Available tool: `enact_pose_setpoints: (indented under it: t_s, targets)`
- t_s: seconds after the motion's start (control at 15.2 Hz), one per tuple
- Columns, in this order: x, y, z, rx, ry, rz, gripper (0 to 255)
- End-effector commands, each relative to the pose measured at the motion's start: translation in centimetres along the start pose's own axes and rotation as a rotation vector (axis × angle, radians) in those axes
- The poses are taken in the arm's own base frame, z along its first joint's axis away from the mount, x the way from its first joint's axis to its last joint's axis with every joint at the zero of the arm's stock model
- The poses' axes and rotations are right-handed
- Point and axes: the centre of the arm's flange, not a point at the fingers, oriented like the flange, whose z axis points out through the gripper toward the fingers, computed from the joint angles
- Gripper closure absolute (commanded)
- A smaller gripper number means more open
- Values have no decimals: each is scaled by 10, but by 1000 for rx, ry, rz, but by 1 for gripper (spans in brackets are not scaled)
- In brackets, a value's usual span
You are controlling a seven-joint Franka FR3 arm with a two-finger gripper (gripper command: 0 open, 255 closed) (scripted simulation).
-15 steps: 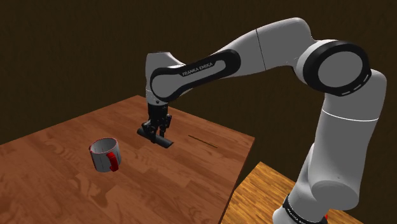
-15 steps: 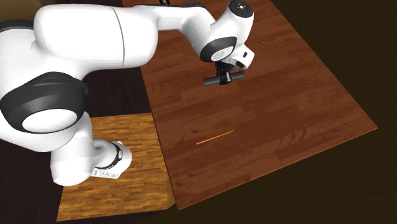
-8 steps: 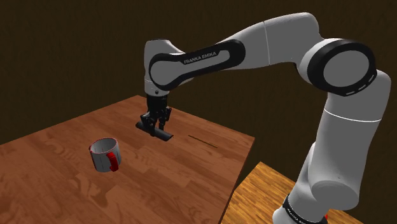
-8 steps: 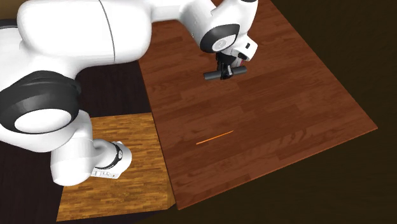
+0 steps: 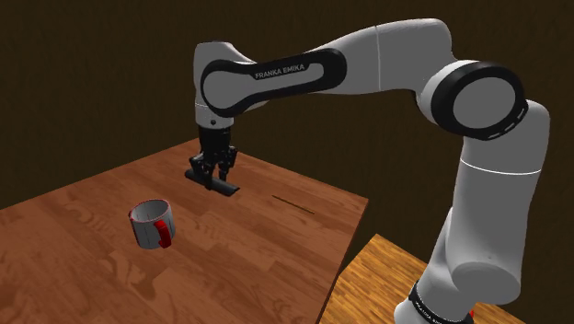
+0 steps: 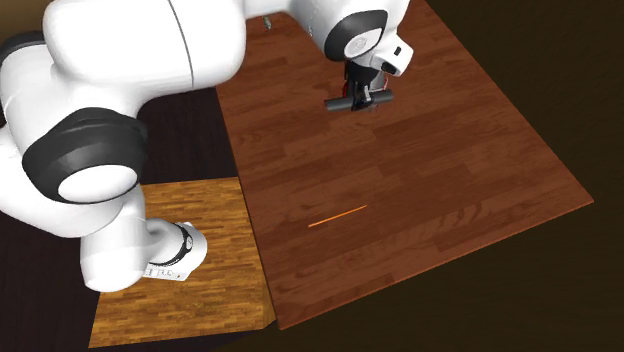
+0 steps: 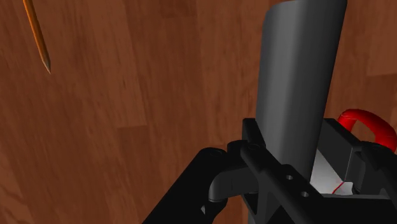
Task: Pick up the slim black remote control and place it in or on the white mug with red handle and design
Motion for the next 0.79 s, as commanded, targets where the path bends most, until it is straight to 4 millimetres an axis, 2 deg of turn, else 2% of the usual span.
enact_pose_setpoints:
  t_s: [0.0, 0.66, 0.73]
  targets:
    - [11, -21, 1, 0, 0, 1, 255]
    - [84, -129, 16, 0, 0, 1, 255]
    - [84, -128, 21, 0, 0, 1, 255]
